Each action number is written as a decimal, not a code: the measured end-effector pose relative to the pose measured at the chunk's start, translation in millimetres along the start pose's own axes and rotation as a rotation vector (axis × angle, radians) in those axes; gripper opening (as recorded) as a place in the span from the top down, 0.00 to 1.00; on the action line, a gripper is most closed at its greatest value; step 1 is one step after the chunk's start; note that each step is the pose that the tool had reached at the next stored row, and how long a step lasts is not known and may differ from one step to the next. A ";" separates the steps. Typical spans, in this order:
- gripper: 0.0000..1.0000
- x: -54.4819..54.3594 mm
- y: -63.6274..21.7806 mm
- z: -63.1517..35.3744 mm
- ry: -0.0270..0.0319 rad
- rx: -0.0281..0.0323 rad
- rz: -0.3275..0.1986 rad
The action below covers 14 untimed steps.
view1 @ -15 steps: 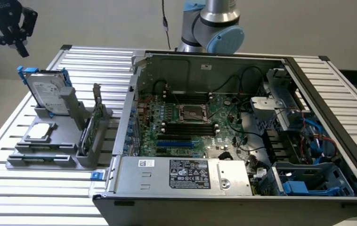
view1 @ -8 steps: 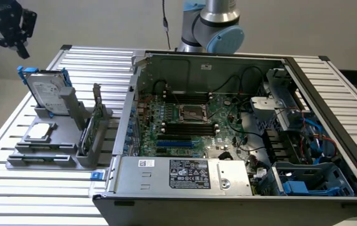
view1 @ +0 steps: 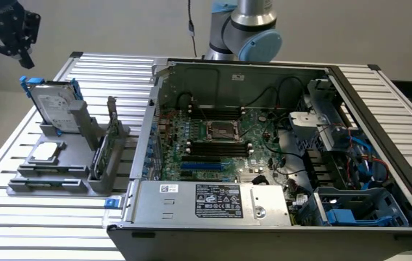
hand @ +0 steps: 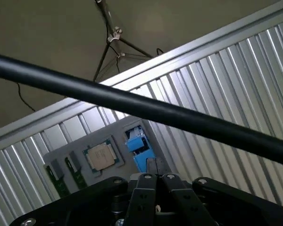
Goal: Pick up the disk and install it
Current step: 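Pick up the disk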
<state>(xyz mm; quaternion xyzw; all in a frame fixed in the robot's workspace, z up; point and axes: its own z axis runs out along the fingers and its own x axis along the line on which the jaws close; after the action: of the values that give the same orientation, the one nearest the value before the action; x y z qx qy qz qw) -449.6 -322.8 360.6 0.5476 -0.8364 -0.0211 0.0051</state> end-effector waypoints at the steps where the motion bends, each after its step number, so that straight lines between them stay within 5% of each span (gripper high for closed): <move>1: 0.89 0.0 0.0 0.1 0.0007 -0.0001 -0.018; 7: 0.89 0.0 0.0 0.5 0.0049 0.0028 -0.127; 14: 0.89 0.0 0.0 0.8 0.0100 0.0202 -0.247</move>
<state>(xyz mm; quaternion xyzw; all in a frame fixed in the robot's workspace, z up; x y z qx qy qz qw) -449.6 -322.8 359.8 0.6468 -0.7626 -0.0104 0.0012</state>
